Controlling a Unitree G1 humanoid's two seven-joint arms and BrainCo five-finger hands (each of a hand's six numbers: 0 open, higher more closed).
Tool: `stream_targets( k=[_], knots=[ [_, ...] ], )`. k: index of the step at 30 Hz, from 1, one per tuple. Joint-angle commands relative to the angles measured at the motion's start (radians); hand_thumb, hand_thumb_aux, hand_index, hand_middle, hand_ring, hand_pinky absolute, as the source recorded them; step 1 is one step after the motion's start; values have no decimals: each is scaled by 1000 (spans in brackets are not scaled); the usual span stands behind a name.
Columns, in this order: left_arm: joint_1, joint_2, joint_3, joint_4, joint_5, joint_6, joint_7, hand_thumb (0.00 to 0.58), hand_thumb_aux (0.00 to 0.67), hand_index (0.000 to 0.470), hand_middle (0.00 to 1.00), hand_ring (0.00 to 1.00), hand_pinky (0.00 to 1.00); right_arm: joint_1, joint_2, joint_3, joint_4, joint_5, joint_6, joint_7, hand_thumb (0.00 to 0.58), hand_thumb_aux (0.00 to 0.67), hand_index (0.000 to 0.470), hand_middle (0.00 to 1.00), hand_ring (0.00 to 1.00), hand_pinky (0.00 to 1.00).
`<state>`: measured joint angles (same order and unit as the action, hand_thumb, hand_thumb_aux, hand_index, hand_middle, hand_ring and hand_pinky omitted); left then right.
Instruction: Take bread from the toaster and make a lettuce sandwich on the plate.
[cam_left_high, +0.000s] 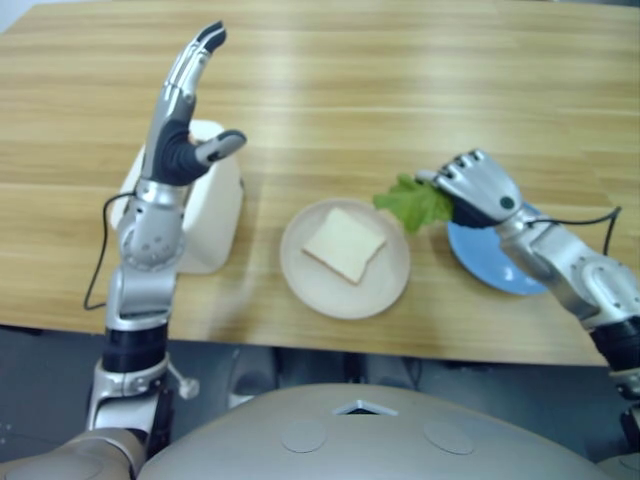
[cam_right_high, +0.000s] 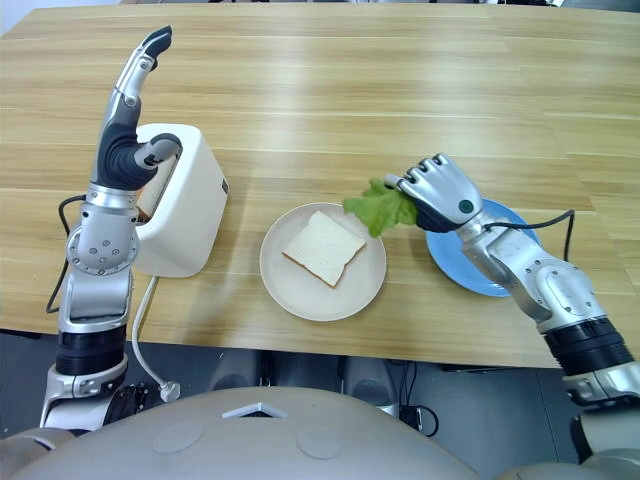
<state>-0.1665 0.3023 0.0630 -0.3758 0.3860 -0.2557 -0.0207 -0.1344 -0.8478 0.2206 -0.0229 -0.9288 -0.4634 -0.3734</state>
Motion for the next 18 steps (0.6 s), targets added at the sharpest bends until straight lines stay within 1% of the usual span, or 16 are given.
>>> stream_targets(
  k=[1, 6, 11, 14, 18],
  knots=[
    [-5, -5, -19, 27, 12, -6, 8, 0, 0, 0, 0, 0, 0, -56, 89, 95, 17, -34, -42, 51, 580, 670, 460, 1000, 1000, 1000],
    [-9, -6, -26, 32, 17, -12, 17, 0, 0, 0, 0, 0, 0, -146, 196, 187, 131, -84, -65, 54, 580, 670, 460, 1000, 1000, 1000],
    [-8, -7, -32, 30, 24, -12, 27, 0, 0, 0, 0, 0, 0, -222, 264, 273, 287, -142, -79, 30, 580, 670, 460, 1000, 1000, 1000],
    [-6, -7, -33, 27, 26, -11, 30, 0, 0, 0, 0, 0, 0, -260, 287, 315, 386, -174, -80, -2, 580, 670, 460, 1000, 1000, 1000],
    [0, -5, -30, 19, 27, -8, 32, 0, 0, 0, 0, 0, 0, -296, 286, 355, 481, -210, -73, -54, 580, 670, 460, 1000, 1000, 1000]
  ],
)
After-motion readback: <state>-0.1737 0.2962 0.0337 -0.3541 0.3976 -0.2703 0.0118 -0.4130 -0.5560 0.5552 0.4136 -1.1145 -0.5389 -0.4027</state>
